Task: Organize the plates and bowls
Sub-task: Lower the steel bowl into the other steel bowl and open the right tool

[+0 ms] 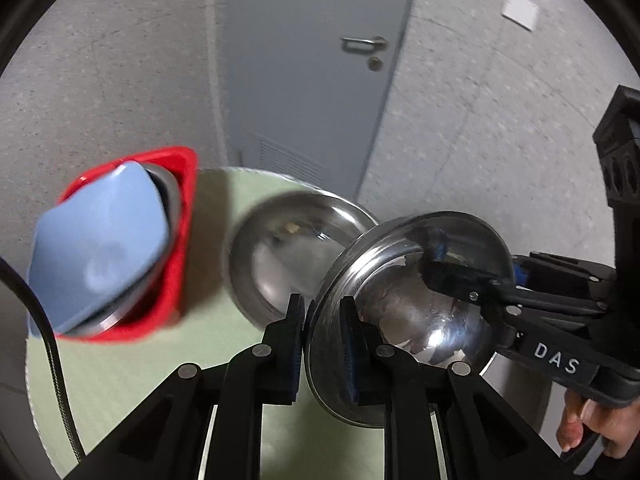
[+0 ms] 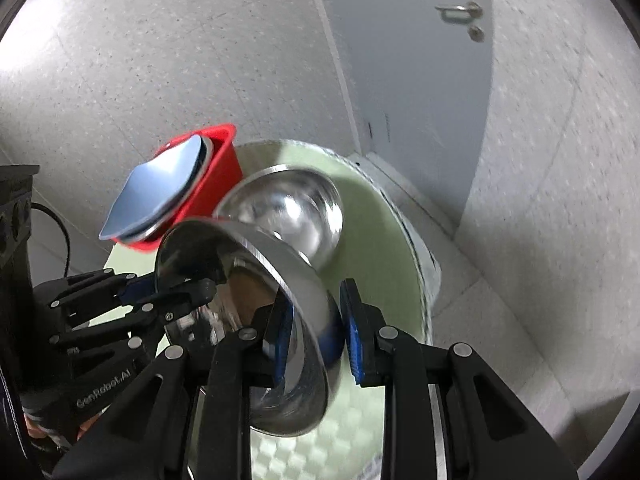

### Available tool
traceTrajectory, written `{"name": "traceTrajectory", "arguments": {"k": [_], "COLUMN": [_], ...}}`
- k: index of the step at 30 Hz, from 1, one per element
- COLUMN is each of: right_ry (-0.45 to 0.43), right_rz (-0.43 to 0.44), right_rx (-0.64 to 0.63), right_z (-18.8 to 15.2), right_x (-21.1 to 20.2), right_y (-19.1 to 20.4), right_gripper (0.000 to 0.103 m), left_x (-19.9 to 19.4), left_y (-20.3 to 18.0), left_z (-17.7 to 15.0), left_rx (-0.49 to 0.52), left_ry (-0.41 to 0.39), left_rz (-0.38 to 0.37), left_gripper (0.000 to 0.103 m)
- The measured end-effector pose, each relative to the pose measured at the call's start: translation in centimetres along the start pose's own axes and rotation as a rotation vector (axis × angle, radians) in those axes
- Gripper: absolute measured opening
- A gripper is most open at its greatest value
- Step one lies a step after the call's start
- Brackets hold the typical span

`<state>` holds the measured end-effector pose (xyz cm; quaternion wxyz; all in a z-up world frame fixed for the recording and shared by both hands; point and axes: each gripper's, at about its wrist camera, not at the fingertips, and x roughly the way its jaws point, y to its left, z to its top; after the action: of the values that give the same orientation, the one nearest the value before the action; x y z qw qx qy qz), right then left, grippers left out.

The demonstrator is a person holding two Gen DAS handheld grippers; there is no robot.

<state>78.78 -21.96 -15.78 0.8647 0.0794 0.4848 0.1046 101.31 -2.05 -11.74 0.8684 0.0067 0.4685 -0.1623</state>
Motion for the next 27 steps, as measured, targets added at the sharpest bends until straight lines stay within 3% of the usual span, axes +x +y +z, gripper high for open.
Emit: {"name": "traceTrajectory", "arguments": {"k": [5,12,19,27], "right_ry": [0.003,0.033,0.085,0.102], "right_rz": [-0.001,0.001,-0.017,-0.065], "right_rx": [-0.045,-0.057,-0.077,-0.114], "right_z": [3.0,5.4,5.6,5.0], "right_x": [2.4,5.2,7.7,9.2], "right_y": [1.3,1.1,0.7,0.5], "right_gripper": [0.024,0.024,0.024,0.026], "left_x": [1.2,4.6,8.1,9.4], "left_y": [2.9,4.4,5.4,4.6], "left_z": [1.4,3.5,4.7,4.9], "left_rx": [-0.072,-0.086,-0.102,-0.104], "left_ry": [0.002,0.052,0.1,0.093], "left_rz": [-0.004,0.007,0.012,0.038], "left_gripper": [0.014,0.014,0.014,0.016]}}
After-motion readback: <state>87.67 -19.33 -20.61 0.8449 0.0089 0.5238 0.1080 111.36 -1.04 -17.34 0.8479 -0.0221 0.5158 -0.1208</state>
